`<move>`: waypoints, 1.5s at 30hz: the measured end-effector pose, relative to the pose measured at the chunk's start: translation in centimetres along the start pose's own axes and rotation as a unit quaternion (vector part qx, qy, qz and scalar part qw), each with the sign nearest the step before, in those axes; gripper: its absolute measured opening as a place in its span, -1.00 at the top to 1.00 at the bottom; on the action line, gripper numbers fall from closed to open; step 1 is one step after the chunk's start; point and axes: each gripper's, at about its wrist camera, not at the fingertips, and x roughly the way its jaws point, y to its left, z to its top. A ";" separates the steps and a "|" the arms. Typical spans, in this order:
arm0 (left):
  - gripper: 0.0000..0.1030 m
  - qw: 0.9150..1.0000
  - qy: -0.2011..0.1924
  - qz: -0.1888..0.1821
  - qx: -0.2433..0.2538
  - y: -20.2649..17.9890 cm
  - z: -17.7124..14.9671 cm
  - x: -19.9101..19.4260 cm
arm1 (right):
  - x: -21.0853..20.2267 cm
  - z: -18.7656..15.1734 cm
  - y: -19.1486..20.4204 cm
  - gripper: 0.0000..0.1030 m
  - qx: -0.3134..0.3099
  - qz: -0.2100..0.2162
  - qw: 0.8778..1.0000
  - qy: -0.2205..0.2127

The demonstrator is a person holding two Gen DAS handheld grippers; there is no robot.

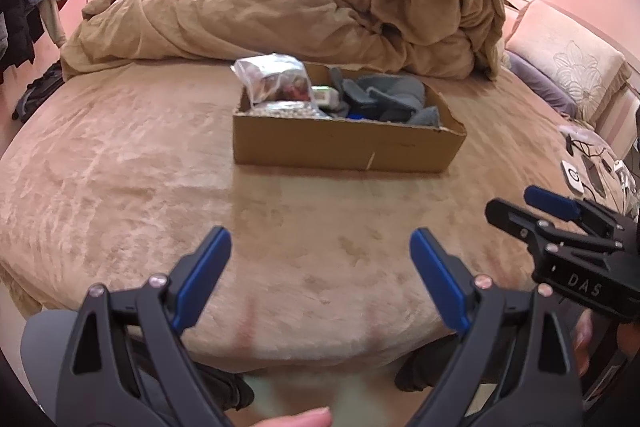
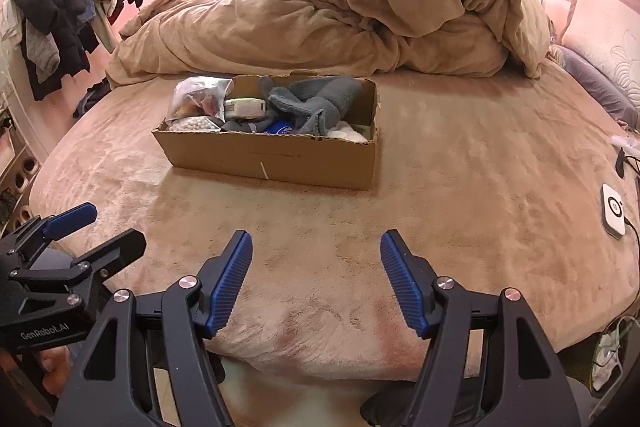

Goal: Organize objects

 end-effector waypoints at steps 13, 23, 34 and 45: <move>-0.79 1.000 0.000 0.002 -0.006 0.3 0.0 0.1 | 0.1 0.0 -0.1 -0.35 0.000 0.004 1.000 0.004; -0.79 1.000 -0.002 0.003 -0.005 0.3 0.0 0.0 | 0.0 0.1 -0.2 -0.35 0.004 0.005 1.000 0.003; -0.79 1.000 -0.002 0.003 -0.009 0.6 0.0 -0.1 | 0.1 0.1 -0.3 -0.35 0.005 0.005 1.000 0.004; -0.79 1.000 -0.001 0.003 -0.012 0.8 0.0 -0.3 | 0.1 0.1 -0.3 -0.36 0.005 0.005 1.000 0.005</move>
